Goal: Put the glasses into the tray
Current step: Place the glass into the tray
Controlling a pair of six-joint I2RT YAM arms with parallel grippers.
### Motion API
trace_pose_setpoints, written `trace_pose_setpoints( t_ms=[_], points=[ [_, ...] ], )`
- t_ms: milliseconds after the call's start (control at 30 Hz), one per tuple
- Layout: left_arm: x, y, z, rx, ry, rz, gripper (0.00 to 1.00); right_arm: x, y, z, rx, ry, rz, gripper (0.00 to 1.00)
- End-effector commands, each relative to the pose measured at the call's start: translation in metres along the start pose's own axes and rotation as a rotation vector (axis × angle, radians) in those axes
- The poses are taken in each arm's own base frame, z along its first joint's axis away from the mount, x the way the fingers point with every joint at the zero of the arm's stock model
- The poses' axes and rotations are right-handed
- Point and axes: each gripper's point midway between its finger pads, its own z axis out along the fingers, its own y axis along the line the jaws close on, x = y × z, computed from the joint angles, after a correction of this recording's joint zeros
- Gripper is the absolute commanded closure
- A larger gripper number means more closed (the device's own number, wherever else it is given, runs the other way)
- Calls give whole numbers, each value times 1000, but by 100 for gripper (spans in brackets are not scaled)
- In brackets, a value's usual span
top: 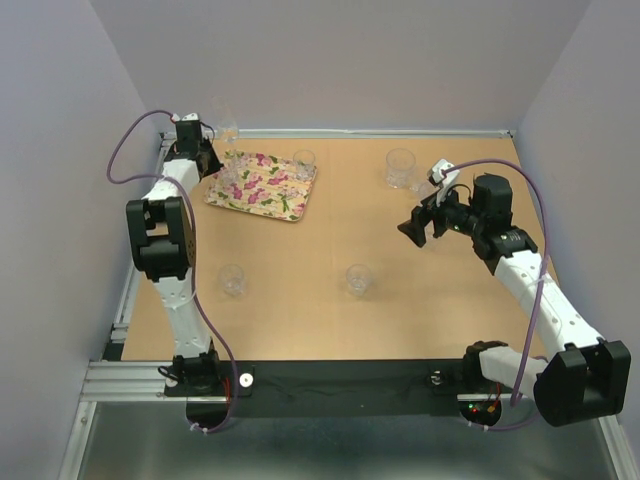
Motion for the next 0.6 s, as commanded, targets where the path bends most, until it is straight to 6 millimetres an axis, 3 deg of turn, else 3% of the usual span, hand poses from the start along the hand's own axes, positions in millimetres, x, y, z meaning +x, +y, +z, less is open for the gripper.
trace_pose_setpoints(
  t_ms=[0,567],
  points=[
    [-30,1,-5,-15,-66,9,100,-5,-7,1,25,-31,-21,0],
    [-29,13,9,-89,-50,18,94,-6,-11,-2,36,-36,-23,0]
  ],
)
